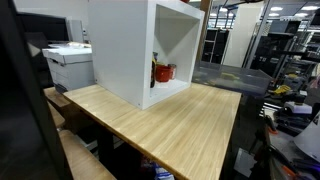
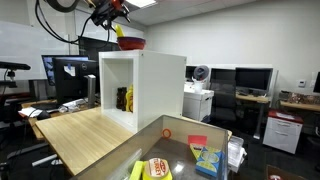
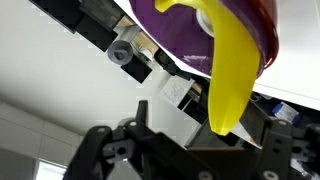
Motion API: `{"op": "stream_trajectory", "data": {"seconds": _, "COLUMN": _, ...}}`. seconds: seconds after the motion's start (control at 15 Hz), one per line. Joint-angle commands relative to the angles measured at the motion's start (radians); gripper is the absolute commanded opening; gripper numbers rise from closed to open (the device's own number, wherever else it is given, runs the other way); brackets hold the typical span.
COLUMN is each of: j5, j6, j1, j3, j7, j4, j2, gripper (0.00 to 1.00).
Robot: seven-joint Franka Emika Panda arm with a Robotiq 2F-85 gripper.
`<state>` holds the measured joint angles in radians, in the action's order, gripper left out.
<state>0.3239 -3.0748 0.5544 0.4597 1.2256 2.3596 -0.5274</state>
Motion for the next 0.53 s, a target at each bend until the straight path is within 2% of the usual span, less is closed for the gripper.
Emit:
{"op": "stream_trajectory", "data": {"seconds": 0.0, "j5": 0.009, "j6": 0.007, "j1": -0.03, "j3": -0.011, "j7": -0.035, "j4": -0.014, "j2": -0.02, "gripper": 1.0}}
{"op": "stream_trajectory", "data": {"seconds": 0.47, "j5": 0.006, "j6": 0.054, "j1": -0.165, "j3": -0.032, "j7": -0.183, "j4": -0.098, "j2": 0.019, "gripper": 1.0}}
